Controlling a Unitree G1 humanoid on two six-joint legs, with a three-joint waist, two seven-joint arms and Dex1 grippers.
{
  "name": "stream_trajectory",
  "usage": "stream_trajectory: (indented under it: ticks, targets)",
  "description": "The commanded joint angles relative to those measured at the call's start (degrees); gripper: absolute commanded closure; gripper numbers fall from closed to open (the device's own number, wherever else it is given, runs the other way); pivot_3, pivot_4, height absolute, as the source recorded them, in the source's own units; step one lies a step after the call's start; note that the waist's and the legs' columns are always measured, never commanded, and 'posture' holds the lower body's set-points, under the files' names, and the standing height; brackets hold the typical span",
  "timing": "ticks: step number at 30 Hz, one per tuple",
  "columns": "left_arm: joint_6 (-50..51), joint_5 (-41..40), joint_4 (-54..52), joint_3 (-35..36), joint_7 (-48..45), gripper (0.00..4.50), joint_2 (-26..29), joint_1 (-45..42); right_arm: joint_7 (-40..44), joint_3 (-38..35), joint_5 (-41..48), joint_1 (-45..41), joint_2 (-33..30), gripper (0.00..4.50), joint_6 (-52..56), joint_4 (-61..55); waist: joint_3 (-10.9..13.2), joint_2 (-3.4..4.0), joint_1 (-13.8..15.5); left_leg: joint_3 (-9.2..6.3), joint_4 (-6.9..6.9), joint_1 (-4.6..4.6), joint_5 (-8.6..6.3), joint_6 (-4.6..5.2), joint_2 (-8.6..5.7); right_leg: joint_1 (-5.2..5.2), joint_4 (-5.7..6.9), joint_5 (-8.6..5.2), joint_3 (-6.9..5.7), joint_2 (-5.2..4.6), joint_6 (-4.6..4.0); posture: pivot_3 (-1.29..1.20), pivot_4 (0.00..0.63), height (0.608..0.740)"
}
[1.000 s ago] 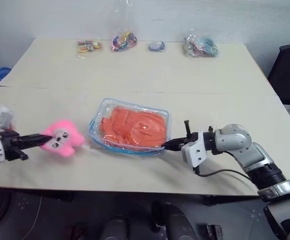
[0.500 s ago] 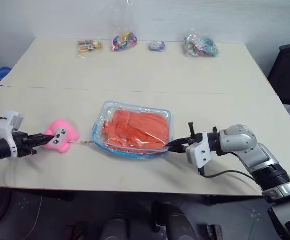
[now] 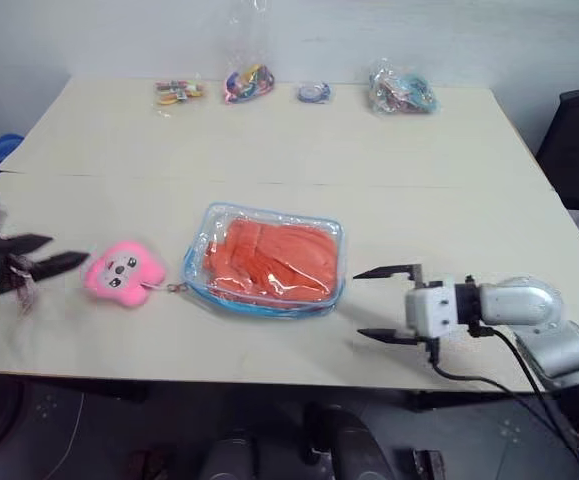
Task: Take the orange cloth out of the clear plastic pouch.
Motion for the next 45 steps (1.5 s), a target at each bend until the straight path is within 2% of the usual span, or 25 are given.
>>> stream_trajectory:
  ticks: [1, 4, 6, 7, 9, 12, 14, 17, 22, 25, 33, 35, 37, 39, 42, 45]
  targets:
    - [-1.7, -5.0, -11.1, 2.5, -9.2, 0.01, 4.2, -1.7, -2.4, -8.6, 18.8, 2.2, -4.0, 0.00, 20.2, -10.9, 0.0, 0.00, 0.0, -0.02, 0.00, -0.01, -0.01, 0.00, 0.01, 0.00, 0.00, 0.00, -0.01, 0.00, 0.00, 0.00, 0.150, 0.740]
    - [-7.1, -1.5, -21.6, -2.9, -11.8, 0.01, 6.3, -0.7, -4.1, -13.4, 29.4, 4.5, -5.6, 0.00, 30.8, -15.7, 0.0, 0.01, 0.2, -0.04, -0.01, 0.04, -0.03, 0.01, 0.01, 0.07, -0.06, 0.00, 0.01, -0.02, 0.00, 0.00, 0.150, 0.740]
    - [-14.6, 5.8, -27.0, -9.8, -10.4, 0.01, 6.3, -0.5, -5.9, -15.4, 33.7, 5.2, -5.3, 0.00, 35.2, -17.8, 0.0, 0.10, 0.3, -0.04, -0.03, 0.06, -0.05, 0.02, 0.01, 0.08, -0.08, -0.01, 0.02, -0.02, 0.00, 0.00, 0.150, 0.740]
    - [-21.6, 13.0, -27.9, -14.8, -8.1, 0.01, 5.7, -0.8, -6.8, -15.9, 35.1, 5.3, -5.0, 0.00, 36.7, -18.9, 0.1, 0.18, 0.3, -0.02, -0.03, 0.08, -0.06, 0.05, -0.01, 0.11, -0.08, -0.01, 0.06, -0.02, 0.01, 0.00, 0.150, 0.740]
    - [-30.5, 21.8, -27.8, -21.9, -4.7, 0.01, 2.7, -2.4, -8.5, -16.4, 36.2, 4.9, -4.0, 0.00, 38.6, -20.0, 0.1, 0.27, 0.3, 0.08, -0.05, 0.05, -0.25, 0.39, -0.04, 0.12, -0.07, -0.01, 0.17, 0.00, 0.02, 0.00, 0.150, 0.740]
    - [-38.4, 28.6, -25.3, -28.0, 1.0, 0.01, -5.2, -4.8, -10.7, -16.4, 36.1, 4.3, -2.9, 0.00, 40.2, -21.1, 0.1, 0.23, 0.4, 0.25, -0.19, 0.01, -0.25, 0.42, -0.03, 0.15, -0.06, 0.00, 0.30, 0.12, 0.03, 0.00, 0.150, 0.740]
    - [-43.1, 33.2, -23.0, -30.3, 3.7, 0.01, -7.8, -5.6, -11.2, -16.6, 35.5, 4.8, -2.5, 0.00, 40.7, -22.0, 0.1, 0.17, 0.3, 0.29, -0.19, -0.05, -0.21, 0.34, -0.01, 0.08, -0.04, 0.01, 0.32, 0.17, 0.06, 0.00, 0.150, 0.740]
    - [-44.8, 34.3, -20.9, -30.5, 5.7, 0.01, -10.5, -6.4, -12.2, -17.0, 35.2, 5.9, -2.2, 0.00, 41.2, -23.2, 0.1, 0.16, 0.2, 0.34, -0.19, -0.04, -0.14, 0.21, 0.05, 0.05, -0.08, 0.03, 0.29, 0.22, 0.08, 0.00, 0.150, 0.740]
    - [-48.8, 34.6, -17.7, -30.0, 4.4, 0.01, -9.4, -5.7, -13.5, -17.2, 33.3, 7.6, -1.5, 0.00, 41.0, -24.1, 0.1, 0.17, 0.3, 0.37, -0.07, 0.00, -0.20, 0.33, 0.03, 0.05, -0.22, 0.11, 0.30, 0.15, 0.23, 0.00, 0.150, 0.740]
    - [-50.0, 33.2, -16.7, -29.7, 3.5, 0.61, -9.6, -5.5, -13.6, -16.6, 31.7, 8.1, -1.1, 0.00, 40.6, -24.4, 0.1, 0.16, 0.4, 0.37, 0.00, 0.02, -0.24, 0.40, 0.03, 0.07, -0.21, 0.12, 0.31, 0.14, 0.24, 0.00, 0.150, 0.740]
    - [-43.4, 25.7, -21.5, -27.7, -0.9, 3.05, -10.7, -3.6, -11.6, -15.6, 27.4, 9.2, -0.8, 0.00, 39.2, -24.6, 0.1, 0.16, 0.4, 0.38, 0.01, 0.02, -0.23, 0.37, 0.02, 0.07, -0.20, 0.12, 0.30, 0.15, 0.24, 0.00, 0.150, 0.740]
    - [-35.9, 21.3, -25.3, -27.3, -1.9, 3.65, -11.5, -2.3, -11.7, -15.5, 26.8, 9.0, -0.4, 0.00, 39.0, -24.5, 0.1, 0.16, 0.4, 0.38, 0.02, 0.02, -0.22, 0.37, 0.02, 0.07, -0.19, 0.12, 0.30, 0.15, 0.24, 0.00, 0.150, 0.740]
    - [-21.8, 14.9, -30.9, -27.0, -1.7, 4.28, -12.6, -1.4, -12.3, -15.2, 25.7, 8.7, 0.2, 0.00, 38.8, -24.7, 0.1, 0.16, 0.4, 0.37, 0.02, 0.01, -0.22, 0.36, 0.02, 0.08, -0.17, 0.12, 0.30, 0.16, 0.24, 0.00, 0.150, 0.740]
    - [-7.5, 8.9, -35.6, -26.2, 0.8, 4.44, -14.3, -1.7, -13.1, -14.6, 24.2, 8.6, 1.1, 0.00, 38.4, -25.1, 0.1, 0.15, 0.4, 0.37, 0.04, -0.02, -0.21, 0.35, 0.01, 0.09, -0.15, 0.12, 0.32, 0.17, 0.25, 0.00, 0.150, 0.740]
    - [5.6, 2.8, -38.7, -24.4, 6.5, 4.44, -19.5, -3.8, -13.9, -12.8, 20.6, 9.3, 1.9, 0.00, 37.2, -26.1, 0.1, 0.15, 0.6, 0.37, 0.06, -0.04, -0.21, 0.34, -0.04, 0.13, -0.14, 0.11, 0.38, 0.18, 0.28, 0.00, 0.150, 0.740]
    - [13.2, 0.0, -39.6, -22.8, 12.1, 4.50, -24.1, -5.5, -14.8, -11.1, 16.0, 10.3, 2.8, 0.59, 34.6, -26.5, 0.1, 0.13, 0.9, 0.36, 0.09, -0.04, -0.19, 0.31, -0.05, 0.19, -0.12, 0.11, 0.41, 0.19, 0.30, 0.00, 0.150, 0.740]
